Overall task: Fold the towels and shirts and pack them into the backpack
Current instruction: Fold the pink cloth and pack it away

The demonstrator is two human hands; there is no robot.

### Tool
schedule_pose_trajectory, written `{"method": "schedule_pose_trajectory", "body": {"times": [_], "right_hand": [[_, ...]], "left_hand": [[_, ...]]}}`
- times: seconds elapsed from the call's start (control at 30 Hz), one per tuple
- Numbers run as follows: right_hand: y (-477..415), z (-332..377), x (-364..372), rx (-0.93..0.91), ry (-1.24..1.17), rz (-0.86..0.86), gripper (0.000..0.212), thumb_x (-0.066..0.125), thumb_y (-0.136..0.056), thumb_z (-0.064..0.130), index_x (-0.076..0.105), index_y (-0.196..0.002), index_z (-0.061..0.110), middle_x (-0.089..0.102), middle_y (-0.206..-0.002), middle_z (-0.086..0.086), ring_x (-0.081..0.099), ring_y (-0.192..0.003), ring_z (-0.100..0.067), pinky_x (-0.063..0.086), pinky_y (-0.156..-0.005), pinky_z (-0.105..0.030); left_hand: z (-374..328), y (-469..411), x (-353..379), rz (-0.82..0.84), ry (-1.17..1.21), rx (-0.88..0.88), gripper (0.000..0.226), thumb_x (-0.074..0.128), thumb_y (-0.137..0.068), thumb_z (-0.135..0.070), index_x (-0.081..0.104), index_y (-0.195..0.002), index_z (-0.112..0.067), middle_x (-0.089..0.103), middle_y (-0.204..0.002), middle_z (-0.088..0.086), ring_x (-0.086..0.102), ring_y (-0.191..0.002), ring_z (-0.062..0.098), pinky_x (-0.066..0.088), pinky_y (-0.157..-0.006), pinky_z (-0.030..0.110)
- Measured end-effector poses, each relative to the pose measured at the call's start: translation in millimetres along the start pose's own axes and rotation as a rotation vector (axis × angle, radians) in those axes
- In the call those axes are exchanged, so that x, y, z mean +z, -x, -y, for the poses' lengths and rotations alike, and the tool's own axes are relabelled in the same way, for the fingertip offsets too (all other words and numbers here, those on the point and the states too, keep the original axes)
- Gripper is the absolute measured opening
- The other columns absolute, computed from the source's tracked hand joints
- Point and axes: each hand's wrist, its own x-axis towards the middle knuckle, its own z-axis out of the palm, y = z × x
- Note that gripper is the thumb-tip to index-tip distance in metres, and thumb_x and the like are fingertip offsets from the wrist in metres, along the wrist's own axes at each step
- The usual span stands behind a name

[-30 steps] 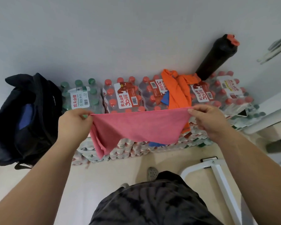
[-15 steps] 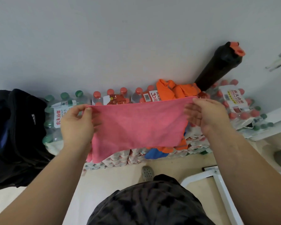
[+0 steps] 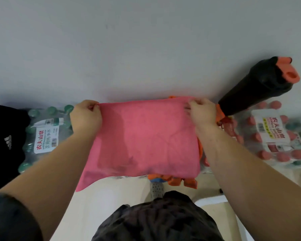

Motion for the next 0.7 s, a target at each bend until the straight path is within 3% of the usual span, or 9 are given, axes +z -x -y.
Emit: {"method": "schedule_pose_trajectory", "body": {"times": [0.07, 0.13, 0.2, 0.27, 0.33, 0.43, 0.53, 0.7], "right_hand": [[6, -13, 3, -0.126, 0.114, 0.102, 0.041, 0.071, -0.089, 0.023, 0.059, -0.128, 0.014, 0.069, -0.114, -0.004, 0.065, -0.102, -0.015, 0.052, -0.094, -0.03], [18, -28, 3, -0.276, 0.296, 0.282, 0.073, 0.071, -0.089, 0.038, 0.036, -0.151, 0.019, 0.053, -0.141, -0.007, 0.049, -0.132, -0.019, 0.037, -0.112, -0.03], [28, -44, 4, -0.467, 0.683, 0.386, 0.086, 0.052, -0.088, 0.065, 0.022, -0.158, 0.023, 0.023, -0.163, -0.014, 0.018, -0.152, -0.027, 0.015, -0.124, -0.04], [39, -53, 6, -0.605, 1.038, 0.433, 0.087, 0.027, -0.087, 0.078, 0.008, -0.159, 0.033, -0.006, -0.168, -0.011, -0.012, -0.154, -0.029, -0.007, -0.123, -0.052], [43, -60, 8, -0.69, 1.198, 0.478, 0.086, 0.015, -0.088, 0.081, -0.001, -0.159, 0.036, -0.019, -0.166, -0.008, -0.026, -0.151, -0.03, -0.016, -0.118, -0.059], [36, -62, 6, -0.732, 1.284, 0.504, 0.089, 0.01, -0.085, 0.086, -0.004, -0.159, 0.038, -0.02, -0.166, -0.004, -0.024, -0.151, -0.03, -0.011, -0.118, -0.064], [26, -60, 3, -0.74, 1.329, 0.501, 0.09, 0.009, -0.084, 0.087, -0.002, -0.159, 0.038, -0.015, -0.167, -0.007, -0.019, -0.152, -0.032, -0.009, -0.117, -0.065], [55, -48, 22, -0.915, 1.205, 0.524, 0.081, 0.019, -0.089, 0.079, 0.014, -0.158, 0.037, 0.001, -0.168, -0.014, -0.008, -0.153, -0.038, -0.01, -0.116, -0.067]], "left_hand": [[7, 2, 7, 0.052, -0.004, -0.011, 0.036, 0.059, -0.093, -0.018, 0.063, -0.129, -0.017, 0.072, -0.111, 0.012, 0.064, -0.107, 0.031, 0.046, -0.095, 0.033], [15, 8, 13, 0.136, -0.014, 0.034, 0.056, 0.062, -0.09, -0.02, 0.047, -0.143, -0.021, 0.068, -0.119, 0.012, 0.062, -0.112, 0.032, 0.047, -0.101, 0.04], [23, 18, 18, 0.199, -0.153, 0.172, 0.066, 0.063, -0.085, -0.029, 0.042, -0.147, -0.016, 0.061, -0.13, 0.015, 0.056, -0.12, 0.036, 0.044, -0.106, 0.048], [29, 33, 23, 0.222, -0.386, 0.289, 0.069, 0.061, -0.083, -0.039, 0.044, -0.145, -0.013, 0.054, -0.14, 0.018, 0.047, -0.131, 0.041, 0.035, -0.111, 0.056], [34, 50, 25, 0.239, -0.482, 0.296, 0.066, 0.06, -0.088, -0.042, 0.043, -0.147, -0.016, 0.044, -0.15, 0.018, 0.034, -0.142, 0.042, 0.023, -0.118, 0.06], [46, 67, 19, 0.189, -0.514, 0.329, 0.063, 0.045, -0.089, -0.047, 0.046, -0.146, -0.018, 0.043, -0.153, 0.015, 0.031, -0.145, 0.04, 0.021, -0.118, 0.062], [65, 74, -2, 0.089, -0.528, 0.352, 0.06, 0.05, -0.085, -0.039, 0.052, -0.139, -0.014, 0.048, -0.147, 0.016, 0.037, -0.139, 0.042, 0.03, -0.112, 0.063], [94, 97, -43, -0.068, -0.573, 0.155, 0.064, 0.055, -0.078, -0.046, 0.056, -0.132, -0.012, 0.056, -0.128, 0.015, 0.051, -0.116, 0.041, 0.041, -0.098, 0.054]]}}
